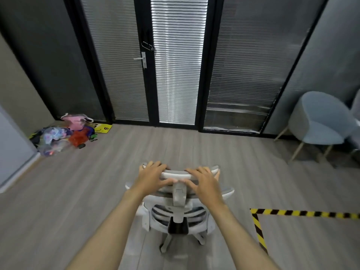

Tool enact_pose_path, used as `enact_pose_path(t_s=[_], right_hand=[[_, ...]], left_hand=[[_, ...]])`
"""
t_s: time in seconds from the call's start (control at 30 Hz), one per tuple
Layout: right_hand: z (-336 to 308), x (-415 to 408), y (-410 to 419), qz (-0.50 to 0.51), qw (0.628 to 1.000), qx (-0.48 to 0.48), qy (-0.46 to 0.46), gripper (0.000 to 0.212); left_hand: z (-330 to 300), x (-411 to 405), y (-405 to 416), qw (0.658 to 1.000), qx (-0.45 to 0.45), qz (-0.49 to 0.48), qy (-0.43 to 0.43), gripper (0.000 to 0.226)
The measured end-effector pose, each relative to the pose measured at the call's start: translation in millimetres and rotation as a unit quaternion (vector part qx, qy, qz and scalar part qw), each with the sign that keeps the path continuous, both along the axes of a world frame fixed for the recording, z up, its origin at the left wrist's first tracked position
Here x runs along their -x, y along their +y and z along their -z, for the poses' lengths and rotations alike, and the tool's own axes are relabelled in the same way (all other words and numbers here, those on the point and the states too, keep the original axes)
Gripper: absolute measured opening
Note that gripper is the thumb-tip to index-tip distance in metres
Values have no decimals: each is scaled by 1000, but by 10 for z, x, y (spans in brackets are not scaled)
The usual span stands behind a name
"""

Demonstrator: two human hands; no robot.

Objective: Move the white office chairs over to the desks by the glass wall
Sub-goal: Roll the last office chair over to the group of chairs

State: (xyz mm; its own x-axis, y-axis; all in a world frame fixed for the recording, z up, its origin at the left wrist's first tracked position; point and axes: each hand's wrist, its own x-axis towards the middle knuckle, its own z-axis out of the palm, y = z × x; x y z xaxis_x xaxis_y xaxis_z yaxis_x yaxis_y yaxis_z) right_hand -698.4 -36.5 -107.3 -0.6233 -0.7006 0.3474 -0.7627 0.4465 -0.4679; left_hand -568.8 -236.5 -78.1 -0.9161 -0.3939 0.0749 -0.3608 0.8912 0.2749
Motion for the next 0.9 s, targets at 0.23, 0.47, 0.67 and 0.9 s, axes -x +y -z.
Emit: enact_pose_path(t_s=[0.23, 0.47, 0.67, 0.9], right_hand=[[-103, -883, 1397, 79, 997, 23, 0, 47], [-74, -1919, 2580, 171, 985, 22, 13, 62], [-80, -2786, 3536, 243, 970, 8, -15, 58], [-72, -3716, 4774, 312, 950, -6, -6, 46]], left_hand=[[2, -586, 1258, 997, 18, 64, 35, 74], [89, -1227, 2310, 987, 3, 144, 75, 66], [177, -1766, 3198, 968, 20, 215, 126, 56], [195, -2335, 4459, 949, 17, 296, 104, 48]])
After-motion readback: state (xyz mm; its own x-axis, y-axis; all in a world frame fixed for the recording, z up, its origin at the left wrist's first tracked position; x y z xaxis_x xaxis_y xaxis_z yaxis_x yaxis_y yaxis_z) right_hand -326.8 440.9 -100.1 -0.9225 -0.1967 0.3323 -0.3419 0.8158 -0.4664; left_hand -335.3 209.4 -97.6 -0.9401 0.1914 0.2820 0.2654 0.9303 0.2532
